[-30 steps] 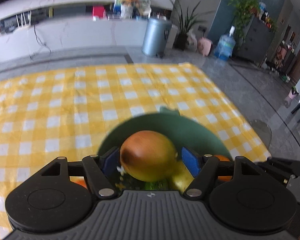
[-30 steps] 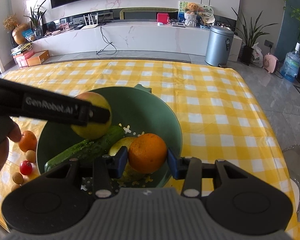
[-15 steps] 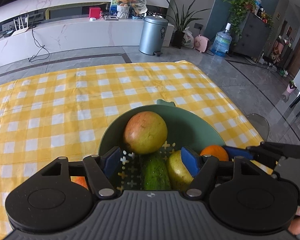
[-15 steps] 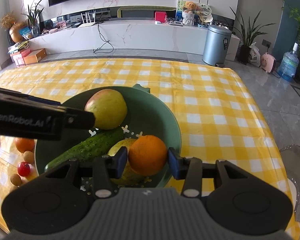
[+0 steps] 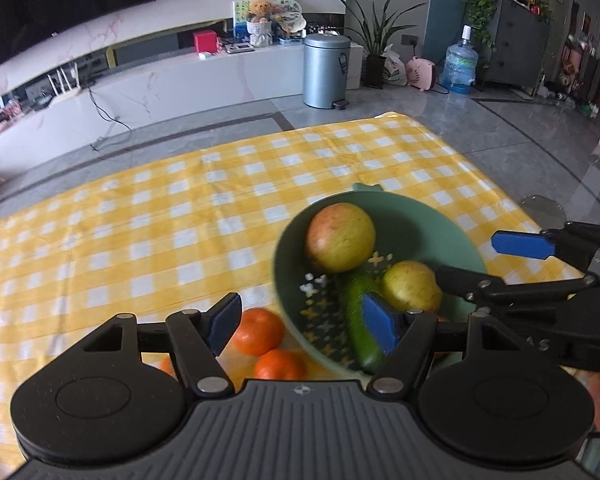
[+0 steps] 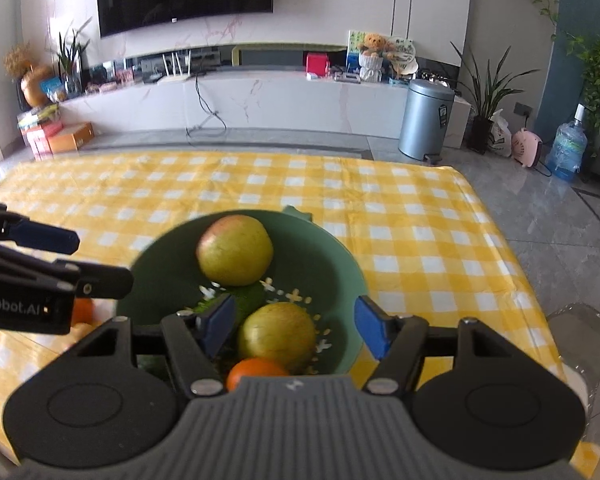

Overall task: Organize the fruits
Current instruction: 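Withdraw both tools from the bowl toward the small fruits on the cloth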

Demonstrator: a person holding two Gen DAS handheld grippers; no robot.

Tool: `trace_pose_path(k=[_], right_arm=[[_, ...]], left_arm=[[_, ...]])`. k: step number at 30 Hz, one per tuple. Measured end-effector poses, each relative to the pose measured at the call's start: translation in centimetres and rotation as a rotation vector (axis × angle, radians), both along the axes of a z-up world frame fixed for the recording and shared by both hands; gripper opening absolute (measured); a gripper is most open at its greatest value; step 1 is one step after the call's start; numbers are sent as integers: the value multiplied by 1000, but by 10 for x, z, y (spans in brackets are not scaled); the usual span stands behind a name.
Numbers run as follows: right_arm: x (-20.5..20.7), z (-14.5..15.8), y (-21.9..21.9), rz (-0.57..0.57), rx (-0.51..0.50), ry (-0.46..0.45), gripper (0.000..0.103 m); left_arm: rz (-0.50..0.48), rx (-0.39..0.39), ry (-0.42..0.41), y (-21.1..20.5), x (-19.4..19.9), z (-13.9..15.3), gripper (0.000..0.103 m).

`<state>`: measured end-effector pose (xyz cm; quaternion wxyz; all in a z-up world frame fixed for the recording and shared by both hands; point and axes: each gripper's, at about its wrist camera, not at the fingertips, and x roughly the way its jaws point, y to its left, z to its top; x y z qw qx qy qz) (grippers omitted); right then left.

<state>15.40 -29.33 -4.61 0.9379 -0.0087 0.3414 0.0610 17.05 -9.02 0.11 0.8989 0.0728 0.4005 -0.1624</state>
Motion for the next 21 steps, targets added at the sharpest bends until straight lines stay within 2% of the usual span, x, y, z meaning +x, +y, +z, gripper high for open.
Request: trace_pose_path(k=[12,17,21], right_arm=[[-56,-1,30,7,191,-12,64],[-72,-5,45,13,212,-32,64],[-83,-10,56,18,207,-50,64]], left_arm=[[6,22,-35,40,-40,19,81],[21,21,-36,55,-53,16,81],[14,-14,-23,68,-60,7,81]])
